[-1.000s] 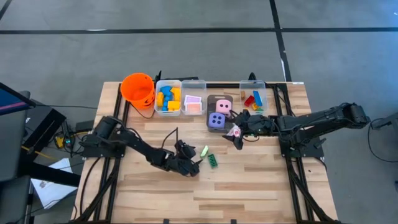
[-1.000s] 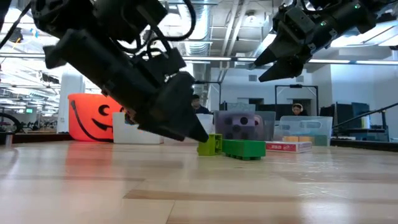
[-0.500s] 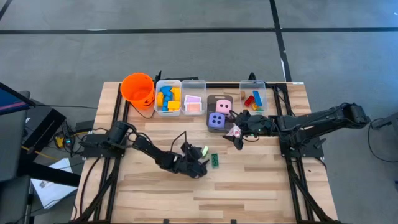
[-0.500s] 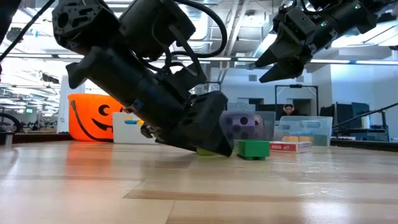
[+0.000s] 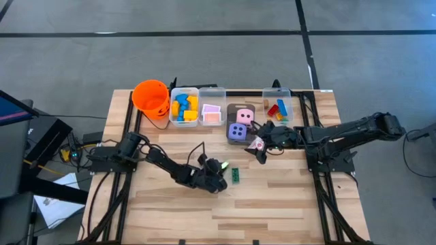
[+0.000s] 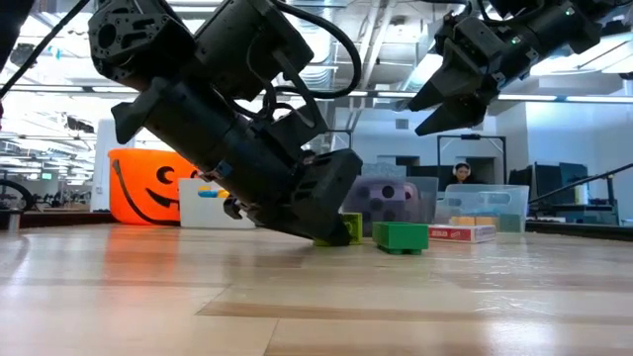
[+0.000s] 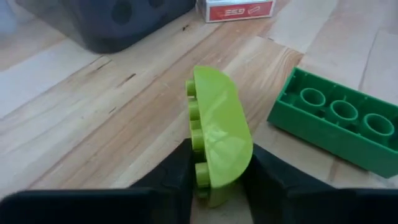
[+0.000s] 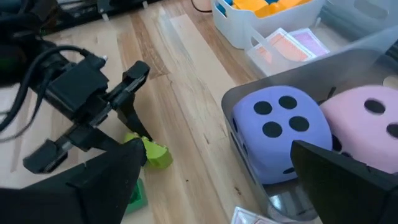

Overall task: Pick & Place Toys
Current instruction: Put the light green game piece into the right transparent bin

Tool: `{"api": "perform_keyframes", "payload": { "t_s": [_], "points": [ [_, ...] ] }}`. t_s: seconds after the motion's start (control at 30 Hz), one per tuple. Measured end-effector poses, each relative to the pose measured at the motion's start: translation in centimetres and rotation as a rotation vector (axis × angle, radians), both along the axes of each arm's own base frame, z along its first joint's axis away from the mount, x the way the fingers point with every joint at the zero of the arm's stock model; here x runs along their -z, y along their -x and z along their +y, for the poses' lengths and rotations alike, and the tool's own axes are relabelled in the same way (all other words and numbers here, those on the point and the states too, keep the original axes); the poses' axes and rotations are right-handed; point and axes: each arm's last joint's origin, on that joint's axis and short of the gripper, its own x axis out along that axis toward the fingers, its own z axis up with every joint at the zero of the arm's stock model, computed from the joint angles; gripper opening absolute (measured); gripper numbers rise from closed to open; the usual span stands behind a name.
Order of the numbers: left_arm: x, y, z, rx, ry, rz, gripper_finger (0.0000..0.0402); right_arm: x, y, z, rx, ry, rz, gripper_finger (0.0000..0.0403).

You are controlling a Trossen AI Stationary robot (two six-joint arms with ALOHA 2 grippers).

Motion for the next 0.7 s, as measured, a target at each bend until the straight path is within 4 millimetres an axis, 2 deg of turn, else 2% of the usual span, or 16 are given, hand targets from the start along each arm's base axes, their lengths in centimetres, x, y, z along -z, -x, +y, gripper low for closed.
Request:
{"api": "perform_keyframes", "payload": {
  "t_s": [0.03, 0.2, 0.33, 0.5, 0.7],
  "points": [
    [-0.1, 0.0, 0.0, 0.003, 0.004, 0.000, 0.0091, 0.0, 0.0, 0.0, 0.013, -0.019, -0.005, 0.0400],
    [-2.0, 0.0, 0.1, 0.066, 0.066, -0.005, 0.0089, 0.0, 0.0, 0.0, 0.028, -0.043, -0.010, 0.0400],
    [-5.5, -0.2, 0.6, 0.140, 0.169, -0.066, 0.0089, -0.2, -0.1, 0.0, -0.019, 0.028, -0.011, 0.0400],
    [-9.2, 0.6, 1.5, 0.223, 0.271, -0.108, 0.0089, -0.5, -0.3, 0.3, -0.057, 0.075, -0.042, 0.0400],
    [-12.9, 1.9, 2.5, 0.265, 0.319, -0.131, 0.0089, -1.5, -0.7, 2.2, -0.191, 0.179, -0.132, 0.0400]
  ]
}}
